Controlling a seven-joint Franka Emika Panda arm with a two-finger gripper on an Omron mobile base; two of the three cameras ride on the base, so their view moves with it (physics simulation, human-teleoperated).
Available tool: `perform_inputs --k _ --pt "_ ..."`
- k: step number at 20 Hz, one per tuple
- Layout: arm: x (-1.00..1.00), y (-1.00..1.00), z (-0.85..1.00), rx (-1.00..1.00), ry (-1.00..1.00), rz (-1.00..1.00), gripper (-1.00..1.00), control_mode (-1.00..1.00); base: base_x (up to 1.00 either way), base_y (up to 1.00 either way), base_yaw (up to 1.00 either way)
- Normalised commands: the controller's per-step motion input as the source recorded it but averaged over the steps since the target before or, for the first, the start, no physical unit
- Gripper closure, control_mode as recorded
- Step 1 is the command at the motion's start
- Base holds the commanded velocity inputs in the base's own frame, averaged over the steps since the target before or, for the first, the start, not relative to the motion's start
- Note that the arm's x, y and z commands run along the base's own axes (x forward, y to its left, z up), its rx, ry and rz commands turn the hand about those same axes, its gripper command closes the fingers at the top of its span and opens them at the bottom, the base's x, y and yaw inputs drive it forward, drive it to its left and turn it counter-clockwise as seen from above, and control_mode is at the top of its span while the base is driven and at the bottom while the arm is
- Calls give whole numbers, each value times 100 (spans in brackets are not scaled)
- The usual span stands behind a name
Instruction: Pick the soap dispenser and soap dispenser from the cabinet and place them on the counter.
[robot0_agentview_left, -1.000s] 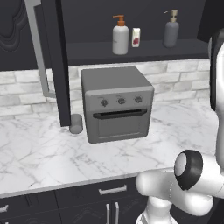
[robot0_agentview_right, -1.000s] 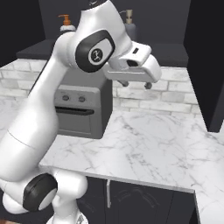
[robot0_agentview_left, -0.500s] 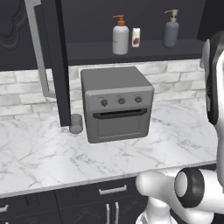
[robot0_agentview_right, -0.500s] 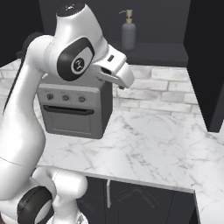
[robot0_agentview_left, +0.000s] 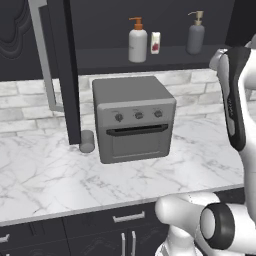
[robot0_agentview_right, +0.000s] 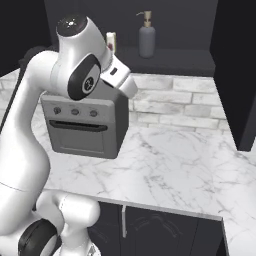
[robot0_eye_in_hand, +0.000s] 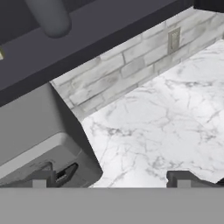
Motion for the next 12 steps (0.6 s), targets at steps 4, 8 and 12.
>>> perform_inputs --k 4,8,12 --pt "17 0 0 0 0 0 -100 -100 0 0 0" --pt "21 0 12 0 -3 1 -100 -100 0 0 0" --pt "16 0 35 -2 -13 10 -100 -100 0 0 0"
